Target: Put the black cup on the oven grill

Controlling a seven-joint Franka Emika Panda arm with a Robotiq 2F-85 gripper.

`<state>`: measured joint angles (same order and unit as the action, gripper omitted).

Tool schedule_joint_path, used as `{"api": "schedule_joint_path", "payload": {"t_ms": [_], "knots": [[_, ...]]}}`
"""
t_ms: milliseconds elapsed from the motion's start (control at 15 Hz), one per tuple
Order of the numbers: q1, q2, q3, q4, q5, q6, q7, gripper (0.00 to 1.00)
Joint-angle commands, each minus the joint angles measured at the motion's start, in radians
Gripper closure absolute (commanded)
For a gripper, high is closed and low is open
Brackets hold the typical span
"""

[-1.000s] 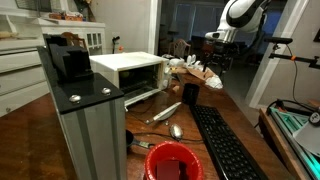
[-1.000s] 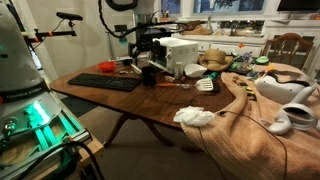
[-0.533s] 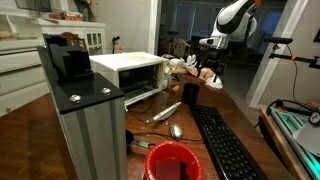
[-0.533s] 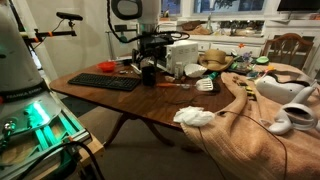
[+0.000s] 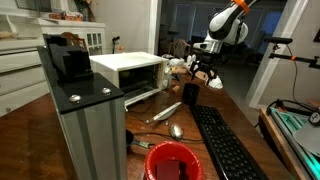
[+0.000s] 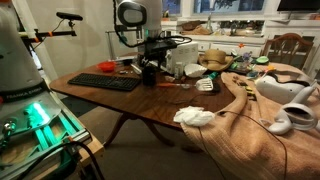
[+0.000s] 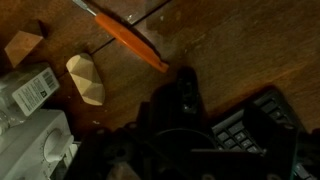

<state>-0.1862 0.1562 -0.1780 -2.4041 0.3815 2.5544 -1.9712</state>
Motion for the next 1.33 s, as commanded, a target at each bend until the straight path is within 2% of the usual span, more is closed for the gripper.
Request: {"api": "schedule_joint_path", "payload": {"t_ms": [0, 133, 200, 400, 533, 600, 667, 933, 1000, 1067, 1133, 1267], "knots": [[-0.043, 0.058, 0.046, 0.028, 0.035, 0.034, -0.029, 0.11], [-0.059, 0.072, 0.062, 0.033, 0.035, 0.036, -0.029, 0.14], [-0.065, 0.078, 0.069, 0.034, 0.034, 0.040, -0.027, 0.10], [-0.084, 0.086, 0.088, 0.030, 0.040, 0.037, -0.028, 0.22], [-0.092, 0.090, 0.098, 0.026, 0.037, 0.039, -0.028, 0.25], [-0.094, 0.091, 0.103, 0.025, 0.034, 0.041, -0.026, 0.23], [-0.095, 0.092, 0.107, 0.024, 0.036, 0.042, -0.027, 0.25], [-0.098, 0.093, 0.123, 0.023, 0.044, 0.059, -0.031, 0.24], [-0.098, 0.094, 0.126, 0.023, 0.046, 0.066, -0.031, 0.28], [-0.098, 0.094, 0.130, 0.022, 0.049, 0.076, -0.032, 0.37], [-0.099, 0.095, 0.132, 0.022, 0.050, 0.082, -0.031, 0.50], [-0.102, 0.096, 0.138, 0.024, 0.054, 0.094, -0.030, 0.61]]}}
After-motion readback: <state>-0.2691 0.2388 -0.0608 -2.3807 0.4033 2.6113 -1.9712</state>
